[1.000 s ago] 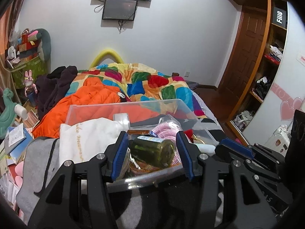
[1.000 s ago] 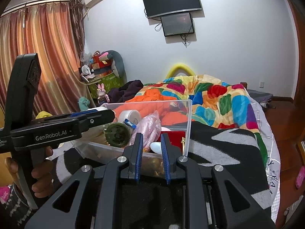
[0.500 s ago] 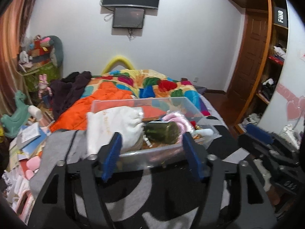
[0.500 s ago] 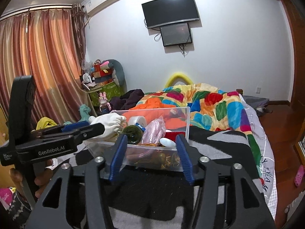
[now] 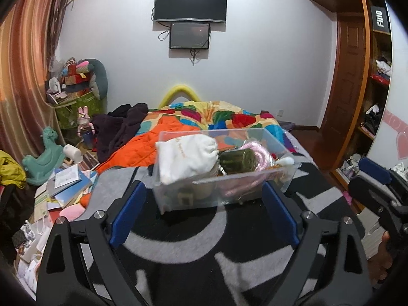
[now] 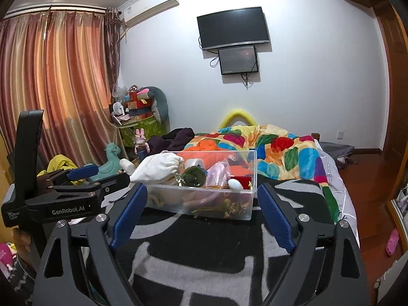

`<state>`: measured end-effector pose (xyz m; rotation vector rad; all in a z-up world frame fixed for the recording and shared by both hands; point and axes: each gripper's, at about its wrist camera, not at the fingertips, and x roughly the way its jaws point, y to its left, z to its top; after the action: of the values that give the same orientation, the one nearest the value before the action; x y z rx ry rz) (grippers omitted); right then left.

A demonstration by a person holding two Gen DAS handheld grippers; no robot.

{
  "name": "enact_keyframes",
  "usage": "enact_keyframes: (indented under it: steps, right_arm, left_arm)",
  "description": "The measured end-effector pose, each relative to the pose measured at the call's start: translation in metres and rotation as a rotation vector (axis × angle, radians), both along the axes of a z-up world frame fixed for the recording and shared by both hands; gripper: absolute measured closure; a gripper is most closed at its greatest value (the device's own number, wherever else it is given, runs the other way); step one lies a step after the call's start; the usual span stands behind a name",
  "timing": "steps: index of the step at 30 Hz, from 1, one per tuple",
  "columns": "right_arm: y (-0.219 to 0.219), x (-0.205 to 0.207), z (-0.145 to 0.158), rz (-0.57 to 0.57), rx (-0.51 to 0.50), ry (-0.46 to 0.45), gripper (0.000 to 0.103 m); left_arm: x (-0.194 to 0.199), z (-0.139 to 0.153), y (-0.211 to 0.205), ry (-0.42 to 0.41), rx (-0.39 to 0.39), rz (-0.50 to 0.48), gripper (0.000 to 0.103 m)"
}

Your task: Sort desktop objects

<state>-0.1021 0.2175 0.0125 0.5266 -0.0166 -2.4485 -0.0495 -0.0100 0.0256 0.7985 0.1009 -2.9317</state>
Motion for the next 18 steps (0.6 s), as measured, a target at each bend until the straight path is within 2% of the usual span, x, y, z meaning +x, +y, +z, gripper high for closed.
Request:
enact_keyframes:
  steps: [5,10,12,18]
  right_arm:
    - [0.004,0.007,-0.008,-0.028,-0.003,-0.024,0.014]
    - [0.013,0.018,-0.014,-0.095,0.004,-0.008,0.012]
    - [0.019,0.022,-0.019,-0.106,-0.004,-0.013,0.004]
    - [0.028,0.028,-0.028,-0.145,0.035,-0.007,0.002]
  left_arm:
    - [0.014,-0.006,0.0,-0.006,-0.005,-0.002,0.01]
    - [0.032,-0.01,0.015,0.022,-0.054,-0.007,0.008]
    - [0.038,-0.011,0.019,0.031,-0.047,-0.01,0.006]
    - [0.054,-0.021,0.03,0.05,-0.003,-0.015,0.006]
